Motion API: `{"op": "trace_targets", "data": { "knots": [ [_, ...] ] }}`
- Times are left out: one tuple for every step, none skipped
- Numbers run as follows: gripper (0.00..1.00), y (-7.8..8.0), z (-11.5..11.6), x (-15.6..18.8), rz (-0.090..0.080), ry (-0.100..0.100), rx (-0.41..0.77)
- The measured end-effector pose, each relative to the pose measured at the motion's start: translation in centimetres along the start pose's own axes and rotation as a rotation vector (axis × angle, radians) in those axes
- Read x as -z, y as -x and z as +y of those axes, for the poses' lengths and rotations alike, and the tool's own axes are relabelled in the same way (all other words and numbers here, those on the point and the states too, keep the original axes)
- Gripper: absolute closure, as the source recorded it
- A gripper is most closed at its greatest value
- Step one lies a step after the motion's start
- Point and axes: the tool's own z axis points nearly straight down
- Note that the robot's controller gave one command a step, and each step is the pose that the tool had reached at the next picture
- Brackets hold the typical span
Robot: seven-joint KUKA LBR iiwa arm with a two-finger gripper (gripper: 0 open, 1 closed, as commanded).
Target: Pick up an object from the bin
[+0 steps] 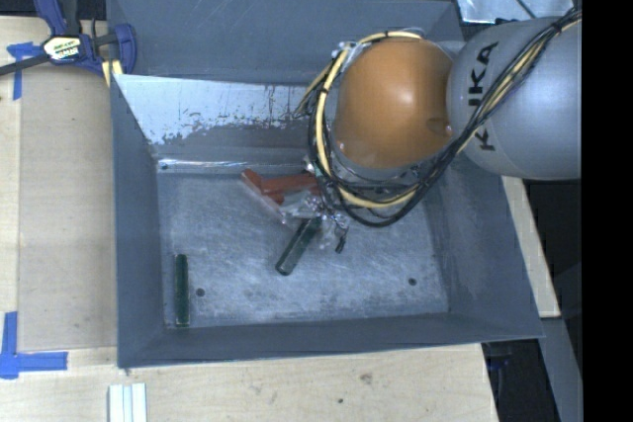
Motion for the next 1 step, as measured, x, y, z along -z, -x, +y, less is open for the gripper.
{"op": "trace_targets", "data": {
  "knots": [
    [1.00,0.11,-0.11,3.28,-0.001,-0.001,-0.004]
  ]
}}
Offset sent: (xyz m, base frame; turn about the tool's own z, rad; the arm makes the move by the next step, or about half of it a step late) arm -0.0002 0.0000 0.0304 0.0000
